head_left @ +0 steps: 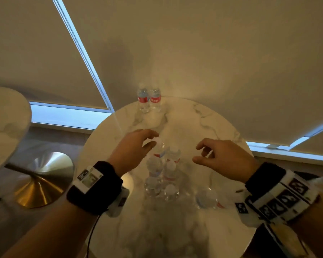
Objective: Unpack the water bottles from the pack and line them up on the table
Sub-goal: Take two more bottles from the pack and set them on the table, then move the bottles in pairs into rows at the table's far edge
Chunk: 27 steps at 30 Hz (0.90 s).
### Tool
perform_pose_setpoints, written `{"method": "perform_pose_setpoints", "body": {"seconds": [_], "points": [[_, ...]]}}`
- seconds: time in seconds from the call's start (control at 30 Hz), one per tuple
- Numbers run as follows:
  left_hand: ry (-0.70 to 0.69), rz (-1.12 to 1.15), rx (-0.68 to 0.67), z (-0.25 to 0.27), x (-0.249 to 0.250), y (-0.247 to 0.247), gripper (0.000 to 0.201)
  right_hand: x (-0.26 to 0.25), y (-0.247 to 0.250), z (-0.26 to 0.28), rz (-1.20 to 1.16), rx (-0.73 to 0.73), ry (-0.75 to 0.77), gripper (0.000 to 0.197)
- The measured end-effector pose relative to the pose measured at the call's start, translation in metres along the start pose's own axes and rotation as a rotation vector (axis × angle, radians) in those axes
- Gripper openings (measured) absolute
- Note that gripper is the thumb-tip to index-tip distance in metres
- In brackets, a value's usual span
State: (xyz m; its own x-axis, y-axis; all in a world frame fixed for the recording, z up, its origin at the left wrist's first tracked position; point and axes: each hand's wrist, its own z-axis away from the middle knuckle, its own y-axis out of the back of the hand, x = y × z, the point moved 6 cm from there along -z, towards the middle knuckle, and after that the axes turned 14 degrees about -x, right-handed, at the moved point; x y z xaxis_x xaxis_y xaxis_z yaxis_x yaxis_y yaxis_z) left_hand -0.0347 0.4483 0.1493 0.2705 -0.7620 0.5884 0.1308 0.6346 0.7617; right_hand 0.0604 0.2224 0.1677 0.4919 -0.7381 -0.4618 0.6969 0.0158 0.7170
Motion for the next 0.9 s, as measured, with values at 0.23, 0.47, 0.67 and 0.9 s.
{"method": "perform_pose_setpoints", "body": {"seconds": [0.23,0.47,0.67,0.9], "points": [[-0.087,-0.261,-0.425,-0.064,-0.010,-0.032,0.050,-0.009,-0.024,-0.090,0.296,-0.223,0.000,0.055],[-0.101,-0.247,-0.454,-0.103,-0.019,-0.038,0.037,0.005,-0.027,-0.127,0.297,-0.243,0.103,0.031],[-0.074,-0.230,-0.307,-0.189,-0.002,-0.015,0.036,0.050,0.051,-0.180,0.308,-0.123,-0.025,0.034],[-0.003,-0.234,-0.175,-0.293,-0.002,0.013,0.038,0.066,0.124,-0.265,0.252,0.003,-0.073,0.033]]}}
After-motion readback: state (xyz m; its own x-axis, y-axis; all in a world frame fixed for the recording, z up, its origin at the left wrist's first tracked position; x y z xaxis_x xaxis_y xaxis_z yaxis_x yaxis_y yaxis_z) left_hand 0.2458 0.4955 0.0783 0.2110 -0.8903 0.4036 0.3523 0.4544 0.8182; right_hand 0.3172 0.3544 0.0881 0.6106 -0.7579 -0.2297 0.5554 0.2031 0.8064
